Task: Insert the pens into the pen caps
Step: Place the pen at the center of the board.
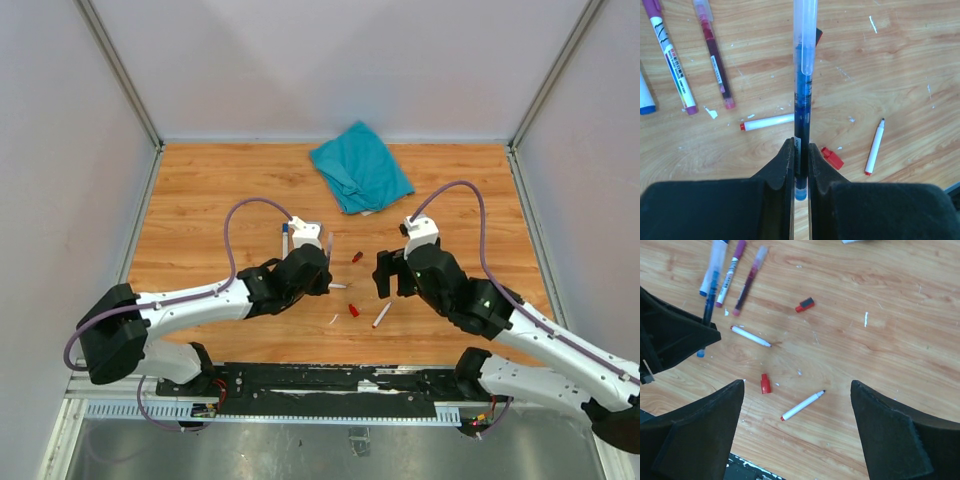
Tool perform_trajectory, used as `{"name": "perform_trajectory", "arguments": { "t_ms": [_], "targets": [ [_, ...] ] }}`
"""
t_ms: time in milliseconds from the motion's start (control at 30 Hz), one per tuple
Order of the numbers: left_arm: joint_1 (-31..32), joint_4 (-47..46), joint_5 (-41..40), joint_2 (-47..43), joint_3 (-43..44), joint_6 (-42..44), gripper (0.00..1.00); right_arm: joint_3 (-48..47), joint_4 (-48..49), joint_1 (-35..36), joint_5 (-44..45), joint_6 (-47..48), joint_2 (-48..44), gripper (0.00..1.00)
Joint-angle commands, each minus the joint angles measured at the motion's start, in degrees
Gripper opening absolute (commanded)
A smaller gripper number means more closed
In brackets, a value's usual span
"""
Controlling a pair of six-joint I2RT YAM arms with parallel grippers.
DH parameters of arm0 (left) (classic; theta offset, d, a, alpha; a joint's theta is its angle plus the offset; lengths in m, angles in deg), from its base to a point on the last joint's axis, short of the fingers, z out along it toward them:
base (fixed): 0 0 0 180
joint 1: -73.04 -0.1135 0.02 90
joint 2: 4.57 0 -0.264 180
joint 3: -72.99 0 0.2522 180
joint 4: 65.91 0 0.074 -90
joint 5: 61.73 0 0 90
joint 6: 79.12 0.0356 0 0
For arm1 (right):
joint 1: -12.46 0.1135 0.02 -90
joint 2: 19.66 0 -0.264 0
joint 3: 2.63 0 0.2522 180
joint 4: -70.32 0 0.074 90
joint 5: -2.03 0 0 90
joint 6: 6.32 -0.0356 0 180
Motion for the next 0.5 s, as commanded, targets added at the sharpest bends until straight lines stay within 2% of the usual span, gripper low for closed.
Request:
{"name": "perform_trajectory", "arguments": {
  "t_ms": [0,167,467],
  "targets": [
    [-0.5,0.1,-2.2,2.0,3.0,-2.0,0.01,0.1,-3.4,-8.7,-9.8,-0.2,-0.6,0.88],
    [-0.9,1.9,-3.8,4.0,4.6,-3.3,0.0,3.5,-2.7,-17.6,-18.5,-1.2,-3.1,0.9],
    [-1.4,2.6,-3.9,6.5,6.4,-3.8,0.01,5.7,-3.9,-19.0,-17.7,-1.4,-5.3,0.91]
  ]
}}
